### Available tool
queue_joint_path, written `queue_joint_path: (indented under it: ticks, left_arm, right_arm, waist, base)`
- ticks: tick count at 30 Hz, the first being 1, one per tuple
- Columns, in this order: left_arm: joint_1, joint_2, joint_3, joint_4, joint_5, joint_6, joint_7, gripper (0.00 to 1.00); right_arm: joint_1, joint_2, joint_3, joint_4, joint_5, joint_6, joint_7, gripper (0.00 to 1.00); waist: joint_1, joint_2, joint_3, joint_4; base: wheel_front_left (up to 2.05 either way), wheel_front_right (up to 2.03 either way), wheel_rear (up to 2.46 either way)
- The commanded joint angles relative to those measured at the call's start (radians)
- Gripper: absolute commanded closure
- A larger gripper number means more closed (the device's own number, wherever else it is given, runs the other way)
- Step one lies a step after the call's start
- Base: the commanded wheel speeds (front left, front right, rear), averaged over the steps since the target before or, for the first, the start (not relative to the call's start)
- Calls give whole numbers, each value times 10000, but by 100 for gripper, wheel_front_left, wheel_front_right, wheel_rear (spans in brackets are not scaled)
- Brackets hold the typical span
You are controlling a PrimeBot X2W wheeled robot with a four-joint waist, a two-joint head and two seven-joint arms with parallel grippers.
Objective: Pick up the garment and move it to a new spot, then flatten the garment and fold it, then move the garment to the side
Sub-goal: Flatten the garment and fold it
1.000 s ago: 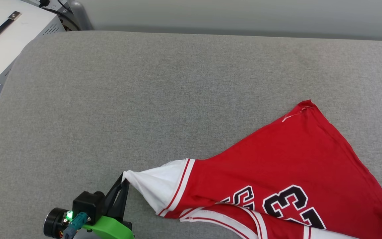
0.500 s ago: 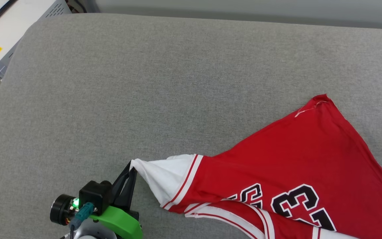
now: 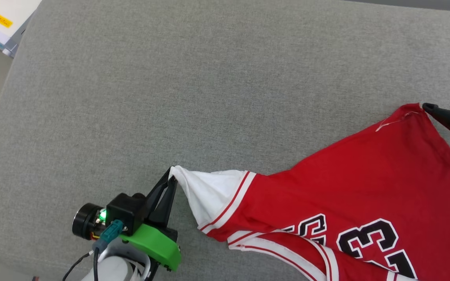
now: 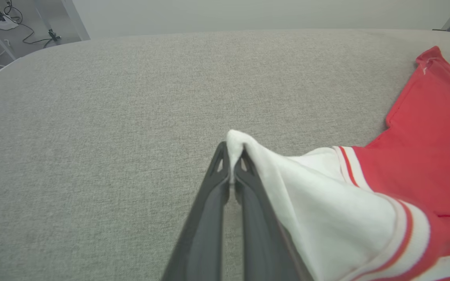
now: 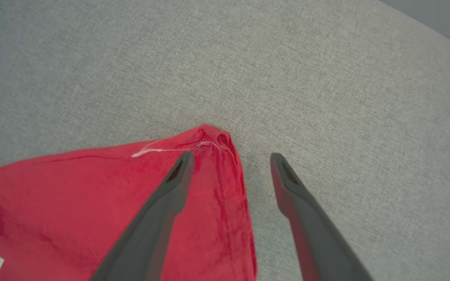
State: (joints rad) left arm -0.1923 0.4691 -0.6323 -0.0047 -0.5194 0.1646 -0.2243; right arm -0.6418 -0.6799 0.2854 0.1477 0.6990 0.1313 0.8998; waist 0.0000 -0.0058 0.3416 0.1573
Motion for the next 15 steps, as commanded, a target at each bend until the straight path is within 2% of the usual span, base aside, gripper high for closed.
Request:
queue_joint_path:
  ticks: [1, 9, 15]
  left_arm:
    - [-263, -83, -14, 59, 131, -78, -65, 100]
    - [-653, -283, -74, 344, 204, -285, -179, 100]
    - [-793, -471, -91, 647, 208, -401, -255, 100]
  right_arm:
    - [-240, 101, 166, 290, -71, -6, -127, 0]
    - [-383, 392, 855, 1930, -93, -6, -901, 0]
    - [434, 300, 2070, 2252, 418, -6, -992, 0]
  waist:
    - [0, 58, 366, 314]
    - [0, 58, 878, 663]
    - [0, 58, 911, 793]
  base:
    - [0, 0, 0]
    - [0, 0, 0]
    - [0, 0, 0]
